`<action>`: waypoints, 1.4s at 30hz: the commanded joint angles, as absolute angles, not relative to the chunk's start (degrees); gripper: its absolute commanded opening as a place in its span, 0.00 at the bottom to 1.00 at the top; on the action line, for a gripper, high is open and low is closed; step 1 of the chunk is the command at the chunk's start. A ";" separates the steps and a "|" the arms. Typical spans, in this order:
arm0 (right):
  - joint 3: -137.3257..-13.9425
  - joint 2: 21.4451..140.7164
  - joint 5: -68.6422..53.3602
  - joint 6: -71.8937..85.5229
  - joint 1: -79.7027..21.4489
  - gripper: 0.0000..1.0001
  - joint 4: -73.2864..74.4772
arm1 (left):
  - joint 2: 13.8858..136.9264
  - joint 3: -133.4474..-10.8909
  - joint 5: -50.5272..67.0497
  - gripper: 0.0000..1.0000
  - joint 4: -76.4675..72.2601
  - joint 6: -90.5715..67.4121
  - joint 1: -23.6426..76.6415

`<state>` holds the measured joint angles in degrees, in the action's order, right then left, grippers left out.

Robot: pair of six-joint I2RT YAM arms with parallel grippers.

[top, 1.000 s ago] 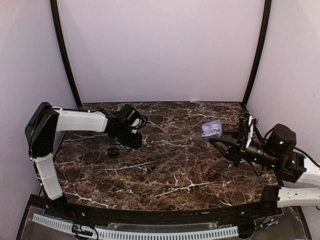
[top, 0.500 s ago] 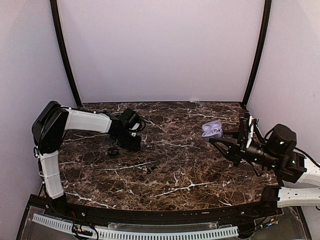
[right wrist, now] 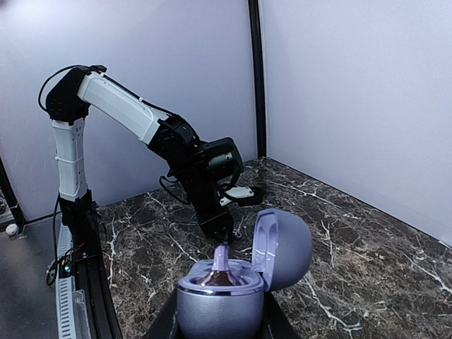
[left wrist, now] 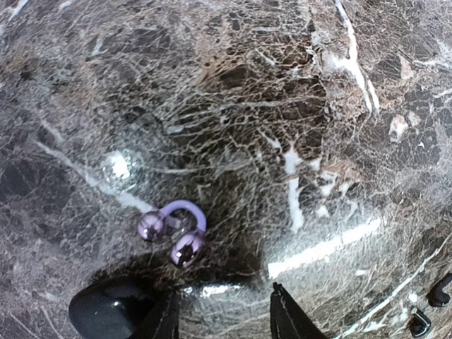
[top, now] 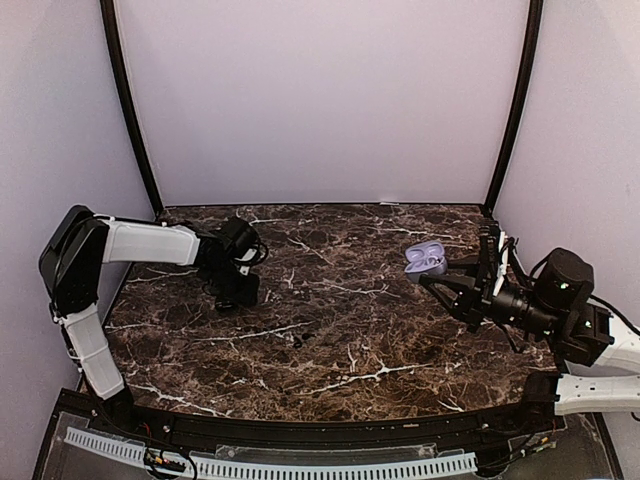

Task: Insert the wireless bluetooth earbuds into the charging case
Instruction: Adjust the left earbud at the center of the board.

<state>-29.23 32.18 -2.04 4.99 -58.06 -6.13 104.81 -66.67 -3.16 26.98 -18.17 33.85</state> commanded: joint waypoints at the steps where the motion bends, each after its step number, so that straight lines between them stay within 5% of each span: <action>1: -30.13 31.51 -1.51 4.66 -57.70 0.00 -7.82 | 99.26 -63.45 -5.64 0.44 30.38 -17.58 32.11; 11: -29.58 31.39 -1.57 4.75 -57.74 0.00 -8.36 | 94.89 -64.01 -4.59 0.42 25.31 -17.50 29.80; 21: -30.07 32.09 -1.77 4.31 -57.71 0.00 -8.44 | 105.23 -73.40 -4.78 0.45 30.66 -20.74 30.21; 29: -30.08 32.82 -2.17 4.22 -57.74 0.00 -8.68 | 106.18 -72.84 -5.80 0.58 31.58 -22.62 30.50; 42: -30.18 32.28 -2.11 4.21 -57.74 0.00 -8.01 | 110.33 -72.91 -0.57 0.59 27.40 -21.40 30.50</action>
<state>-29.23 32.95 -1.89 4.73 -58.06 -6.13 109.51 -72.62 -2.61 28.69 -21.71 30.17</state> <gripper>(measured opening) 0.258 0.588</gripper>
